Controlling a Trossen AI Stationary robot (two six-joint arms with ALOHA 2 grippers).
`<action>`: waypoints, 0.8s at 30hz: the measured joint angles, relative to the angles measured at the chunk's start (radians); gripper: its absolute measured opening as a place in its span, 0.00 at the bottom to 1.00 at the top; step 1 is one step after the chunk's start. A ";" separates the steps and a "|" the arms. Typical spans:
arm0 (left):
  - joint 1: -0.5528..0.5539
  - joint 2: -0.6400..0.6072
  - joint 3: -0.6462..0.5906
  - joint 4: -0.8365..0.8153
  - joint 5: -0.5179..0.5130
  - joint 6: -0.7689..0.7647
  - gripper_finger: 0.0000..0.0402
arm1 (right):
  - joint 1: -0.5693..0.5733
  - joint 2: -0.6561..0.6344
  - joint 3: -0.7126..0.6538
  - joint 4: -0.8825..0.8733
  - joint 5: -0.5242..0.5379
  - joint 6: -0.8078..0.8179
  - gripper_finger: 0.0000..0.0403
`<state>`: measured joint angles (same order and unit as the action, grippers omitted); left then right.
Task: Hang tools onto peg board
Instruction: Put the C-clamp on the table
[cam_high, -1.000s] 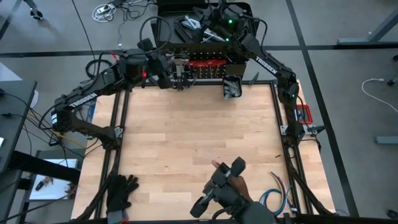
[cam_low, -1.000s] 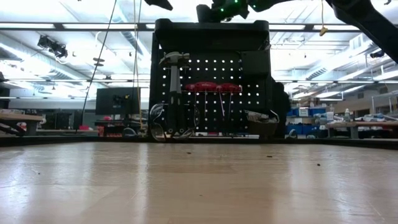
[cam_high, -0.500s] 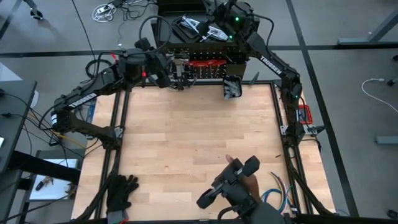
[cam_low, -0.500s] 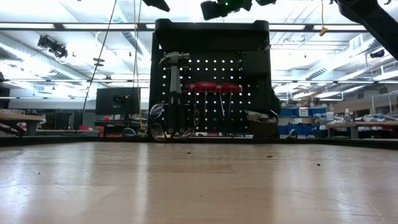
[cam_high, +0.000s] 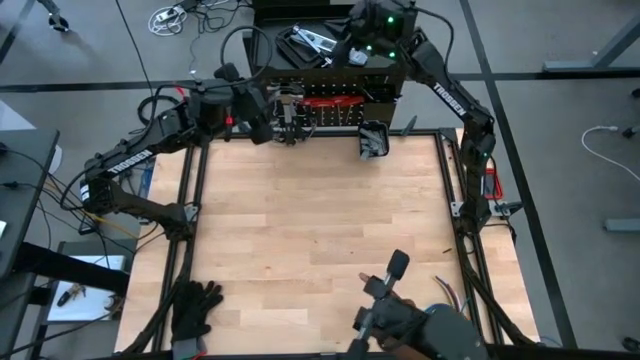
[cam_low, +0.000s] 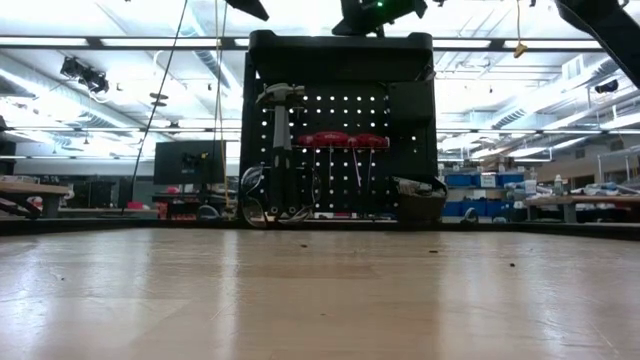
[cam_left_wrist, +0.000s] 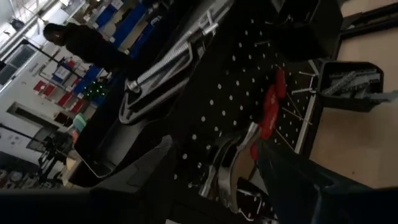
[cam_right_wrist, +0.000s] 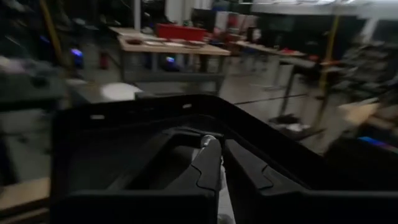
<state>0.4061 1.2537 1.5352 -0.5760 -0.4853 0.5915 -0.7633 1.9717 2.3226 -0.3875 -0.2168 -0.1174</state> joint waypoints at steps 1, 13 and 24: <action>0.000 0.000 0.000 -0.012 0.000 -0.005 0.56 | -0.011 -0.001 0.000 -0.002 -0.037 0.021 0.09; 0.000 0.000 0.000 -0.063 0.088 -0.095 0.56 | -0.127 -0.028 -0.001 -0.031 0.150 0.063 0.23; 0.000 0.002 0.000 -0.005 0.098 -0.207 0.56 | -0.076 -0.017 -0.008 0.115 0.631 -0.272 0.11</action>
<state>0.4057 1.2559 1.5352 -0.5815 -0.3874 0.3841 -0.8394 1.9542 2.3150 -0.2724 0.4143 -0.3895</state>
